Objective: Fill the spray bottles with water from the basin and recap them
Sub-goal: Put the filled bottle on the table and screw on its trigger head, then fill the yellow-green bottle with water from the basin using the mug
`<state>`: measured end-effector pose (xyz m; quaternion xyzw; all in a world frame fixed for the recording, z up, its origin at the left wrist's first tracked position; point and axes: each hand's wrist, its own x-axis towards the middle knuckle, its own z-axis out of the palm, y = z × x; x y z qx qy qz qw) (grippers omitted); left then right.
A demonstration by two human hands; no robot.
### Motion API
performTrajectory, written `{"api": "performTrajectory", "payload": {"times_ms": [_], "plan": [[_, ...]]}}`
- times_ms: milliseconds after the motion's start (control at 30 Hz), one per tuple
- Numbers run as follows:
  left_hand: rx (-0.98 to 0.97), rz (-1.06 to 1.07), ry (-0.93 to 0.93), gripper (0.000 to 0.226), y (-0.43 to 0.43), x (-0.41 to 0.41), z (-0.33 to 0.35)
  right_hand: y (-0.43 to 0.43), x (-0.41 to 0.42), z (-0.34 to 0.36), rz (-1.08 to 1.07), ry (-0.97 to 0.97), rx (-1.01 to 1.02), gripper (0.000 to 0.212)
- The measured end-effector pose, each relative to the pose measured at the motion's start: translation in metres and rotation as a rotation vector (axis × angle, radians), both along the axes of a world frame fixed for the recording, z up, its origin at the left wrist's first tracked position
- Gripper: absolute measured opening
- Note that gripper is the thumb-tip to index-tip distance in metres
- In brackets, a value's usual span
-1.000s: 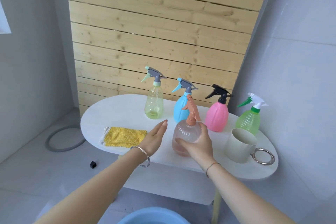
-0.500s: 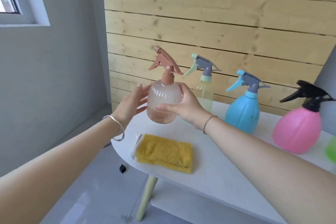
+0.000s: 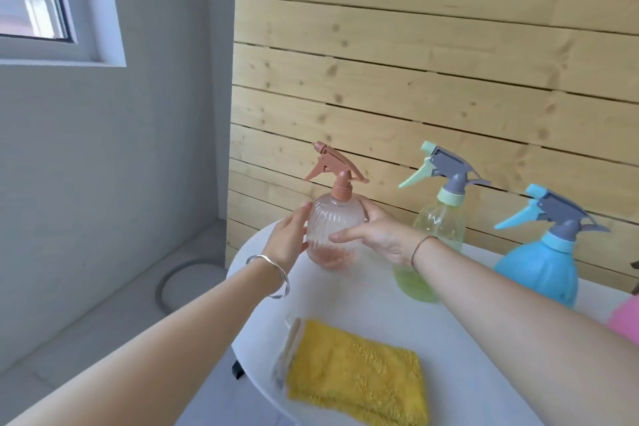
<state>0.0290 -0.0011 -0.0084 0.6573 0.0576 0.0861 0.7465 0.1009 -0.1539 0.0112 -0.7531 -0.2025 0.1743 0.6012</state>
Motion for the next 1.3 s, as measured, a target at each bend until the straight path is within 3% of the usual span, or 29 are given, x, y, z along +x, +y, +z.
{"api": "performTrajectory", "payload": {"times_ms": [167, 367, 467, 567, 667, 733, 800, 867, 933, 1067, 1200, 1300], "plan": [[0.022, 0.031, 0.005, 0.034, -0.001, 0.005, -0.011, -0.003, -0.001, -0.003, 0.036, 0.072, 0.007, 0.070], [0.084, 0.050, 0.010, 0.066, -0.005, -0.001, -0.018, -0.001, -0.018, -0.006, -0.042, 0.050, -0.084, 0.074], [0.089, 0.053, 0.001, 0.057, -0.011, -0.012, -0.014, -0.011, -0.046, -0.002, -0.226, -0.093, -0.181, 0.079], [0.119, 0.102, -0.069, 0.051, -0.019, -0.029, -0.008, -0.038, -0.086, 0.011, -0.348, -0.409, 0.001, 0.039], [0.170, 0.194, -0.223, 0.034, -0.040, -0.052, 0.007, -0.071, -0.111, 0.025, -0.612, -0.642, 0.117, 0.028], [0.185, 0.173, -0.324, 0.025, -0.059, -0.059, 0.016, -0.085, -0.105, 0.031, -0.748, -0.593, 0.119, 0.039], [0.273, 0.123, -0.377, 0.023, -0.081, -0.058, 0.021, -0.087, -0.092, 0.037, -0.728, -0.430, 0.110, 0.054], [0.383, 0.086, -0.415, 0.031, -0.100, -0.053, 0.023, -0.079, -0.076, 0.040, -0.698, -0.320, 0.101, 0.064], [0.460, 0.064, -0.420, 0.047, -0.115, -0.045, 0.025, -0.074, -0.063, 0.042, -0.710, -0.280, 0.105, 0.058], [0.598, 0.047, -0.314, 0.077, -0.126, -0.032, 0.025, -0.071, -0.053, 0.043, -0.763, -0.343, 0.039, 0.024], [0.672, 0.060, -0.291, 0.100, -0.137, -0.044, 0.033, -0.082, -0.080, 0.062, -0.749, -0.444, 0.107, 0.023], [0.673, 0.105, -0.345, 0.100, -0.150, -0.066, 0.041, -0.096, -0.119, 0.084, -0.687, -0.461, 0.211, 0.021]]}}
